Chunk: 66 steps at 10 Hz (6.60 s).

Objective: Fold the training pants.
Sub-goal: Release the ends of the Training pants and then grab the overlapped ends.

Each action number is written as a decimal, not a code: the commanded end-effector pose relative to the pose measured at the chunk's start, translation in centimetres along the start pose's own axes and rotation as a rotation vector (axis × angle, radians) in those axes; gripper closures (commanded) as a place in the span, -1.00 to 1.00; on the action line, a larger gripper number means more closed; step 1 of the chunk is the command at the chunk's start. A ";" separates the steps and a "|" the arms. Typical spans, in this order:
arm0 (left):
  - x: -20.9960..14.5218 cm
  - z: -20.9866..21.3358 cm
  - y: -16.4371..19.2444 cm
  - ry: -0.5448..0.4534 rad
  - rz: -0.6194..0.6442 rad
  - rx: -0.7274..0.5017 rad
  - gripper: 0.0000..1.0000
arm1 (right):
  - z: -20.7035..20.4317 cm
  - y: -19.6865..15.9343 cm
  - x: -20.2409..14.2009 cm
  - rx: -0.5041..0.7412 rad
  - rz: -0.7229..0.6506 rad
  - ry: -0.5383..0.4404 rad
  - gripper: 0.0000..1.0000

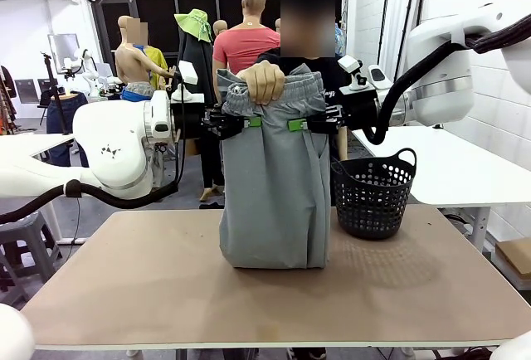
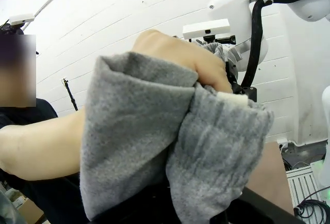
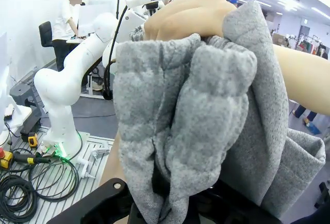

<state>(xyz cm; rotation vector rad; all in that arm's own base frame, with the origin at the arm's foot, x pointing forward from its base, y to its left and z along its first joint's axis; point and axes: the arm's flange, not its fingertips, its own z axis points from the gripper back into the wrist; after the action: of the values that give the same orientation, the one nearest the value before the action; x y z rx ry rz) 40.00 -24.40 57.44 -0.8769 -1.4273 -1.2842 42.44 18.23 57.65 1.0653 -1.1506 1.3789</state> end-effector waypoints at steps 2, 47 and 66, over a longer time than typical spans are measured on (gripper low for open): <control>0.4 -0.1 -0.1 -0.002 0.011 0.004 1.00 | 0.0 0.1 0.1 0.000 -0.006 -0.019 1.00; -1.8 5.7 -1.4 -0.029 0.092 0.141 -1.00 | 2.3 0.9 -0.8 -0.044 -0.154 -0.006 -1.00; -0.3 3.5 -0.7 0.060 0.139 0.035 -1.00 | 0.8 3.7 -0.6 0.047 -0.139 -0.010 -1.00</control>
<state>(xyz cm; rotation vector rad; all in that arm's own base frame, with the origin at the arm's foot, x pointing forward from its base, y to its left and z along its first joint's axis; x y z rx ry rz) 38.17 -21.15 56.21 -0.9047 -1.3543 -1.1606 39.58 16.73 57.32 1.1752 -1.0316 1.3118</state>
